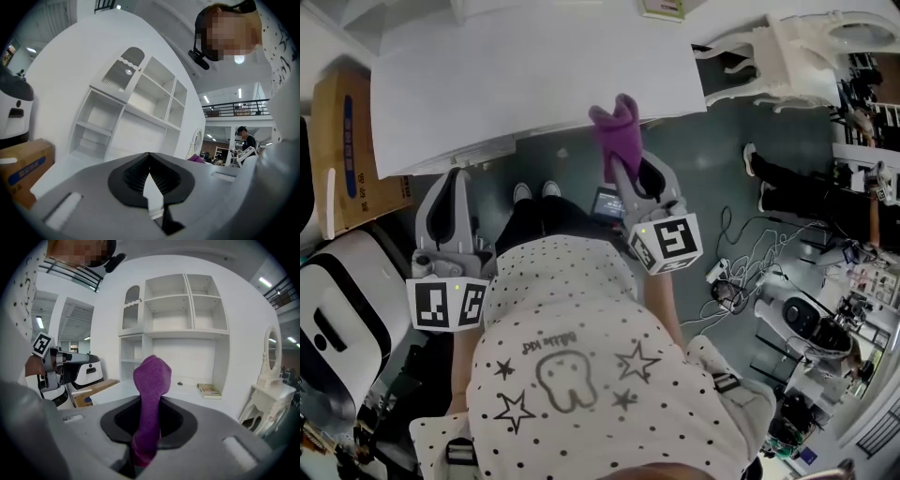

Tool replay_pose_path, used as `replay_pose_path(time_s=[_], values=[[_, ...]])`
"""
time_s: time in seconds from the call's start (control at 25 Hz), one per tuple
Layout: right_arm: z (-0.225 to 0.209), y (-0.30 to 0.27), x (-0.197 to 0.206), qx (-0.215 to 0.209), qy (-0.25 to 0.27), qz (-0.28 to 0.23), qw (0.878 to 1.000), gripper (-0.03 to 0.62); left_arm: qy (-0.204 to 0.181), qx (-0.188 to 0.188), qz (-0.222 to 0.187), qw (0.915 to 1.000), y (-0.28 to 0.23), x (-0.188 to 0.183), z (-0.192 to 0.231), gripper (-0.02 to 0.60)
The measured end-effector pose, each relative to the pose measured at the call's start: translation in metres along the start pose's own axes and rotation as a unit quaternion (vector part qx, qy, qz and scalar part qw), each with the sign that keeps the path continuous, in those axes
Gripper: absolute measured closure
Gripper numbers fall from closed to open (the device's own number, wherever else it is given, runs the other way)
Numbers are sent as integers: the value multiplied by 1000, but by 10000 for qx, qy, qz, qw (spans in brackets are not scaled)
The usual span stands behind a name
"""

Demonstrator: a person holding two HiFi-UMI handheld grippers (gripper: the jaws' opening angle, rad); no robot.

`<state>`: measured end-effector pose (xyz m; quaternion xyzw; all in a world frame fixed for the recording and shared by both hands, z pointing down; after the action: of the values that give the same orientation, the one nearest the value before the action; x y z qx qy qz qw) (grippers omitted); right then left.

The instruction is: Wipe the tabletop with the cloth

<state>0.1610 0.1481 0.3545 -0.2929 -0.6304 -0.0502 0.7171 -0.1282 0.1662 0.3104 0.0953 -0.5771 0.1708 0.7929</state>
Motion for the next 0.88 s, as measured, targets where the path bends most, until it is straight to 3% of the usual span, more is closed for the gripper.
replay_pose_path(time_s=[0.36,0.64,0.88], values=[[-1,-6,-13,-184,-60,-217,9996,522,-42,41,57,10000,-7,1,-18,586],[-19,3,-14,41,-117,-166,9998,522,-87,-41,-2,10000,-11,-1,-23,586],[-20,5,-12,-22,-74,-166,9998,523,-71,-151,-11,9999,-7,3,-24,586]])
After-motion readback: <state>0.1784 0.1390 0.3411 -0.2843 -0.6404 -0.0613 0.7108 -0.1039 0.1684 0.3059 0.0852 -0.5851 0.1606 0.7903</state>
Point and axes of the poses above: the fingertips, and each gripper's own axes: y backward along the fingers, z to its left, x out of its underside, the point moved 7 cm from there along y, backward along the fingers, and after that the axes turned 1 degree about z, right-handed, at the moved point
